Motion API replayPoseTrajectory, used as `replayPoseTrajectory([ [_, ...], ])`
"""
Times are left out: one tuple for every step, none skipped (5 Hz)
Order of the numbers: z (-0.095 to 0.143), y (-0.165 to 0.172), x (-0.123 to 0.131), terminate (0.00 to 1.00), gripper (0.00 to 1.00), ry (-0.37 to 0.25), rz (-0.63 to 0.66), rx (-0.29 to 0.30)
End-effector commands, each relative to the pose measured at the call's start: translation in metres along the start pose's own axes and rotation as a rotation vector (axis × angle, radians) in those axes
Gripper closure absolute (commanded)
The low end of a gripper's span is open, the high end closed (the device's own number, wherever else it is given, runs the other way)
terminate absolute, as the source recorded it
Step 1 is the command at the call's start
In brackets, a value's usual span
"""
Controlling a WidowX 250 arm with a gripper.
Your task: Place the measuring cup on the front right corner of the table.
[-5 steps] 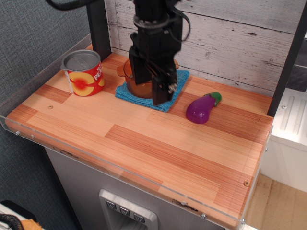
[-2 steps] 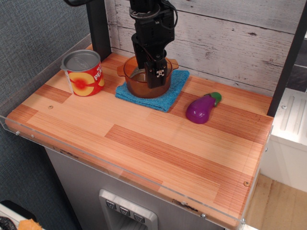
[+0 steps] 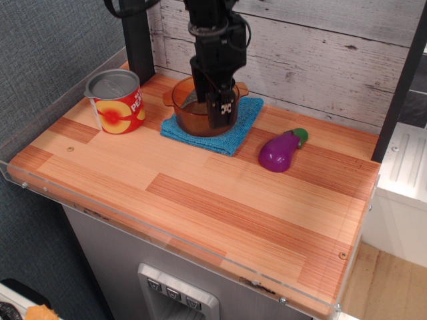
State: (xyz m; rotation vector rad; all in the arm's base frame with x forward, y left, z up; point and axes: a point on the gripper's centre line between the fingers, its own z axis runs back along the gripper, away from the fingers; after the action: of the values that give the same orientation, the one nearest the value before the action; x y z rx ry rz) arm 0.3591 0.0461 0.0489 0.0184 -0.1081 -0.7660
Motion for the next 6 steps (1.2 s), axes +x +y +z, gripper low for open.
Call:
replayPoseTrajectory([
  [0.005, 0.01, 0.005, 0.0, 0.0, -0.013, 0.044, 0.075],
  [0.001, 0.014, 0.004, 0.0, 1.0, -0.015, 0.059, 0.068],
  [-0.004, 0.015, 0.001, 0.0, 1.0, -0.008, 0.075, 0.067],
  [-0.001, 0.015, -0.001, 0.0, 1.0, -0.007, 0.103, 0.076],
  [0.01, 0.015, -0.001, 0.0, 1.0, -0.022, 0.124, 0.093],
  [0.027, 0.013, -0.002, 0.0, 1.0, -0.048, 0.124, 0.111],
])
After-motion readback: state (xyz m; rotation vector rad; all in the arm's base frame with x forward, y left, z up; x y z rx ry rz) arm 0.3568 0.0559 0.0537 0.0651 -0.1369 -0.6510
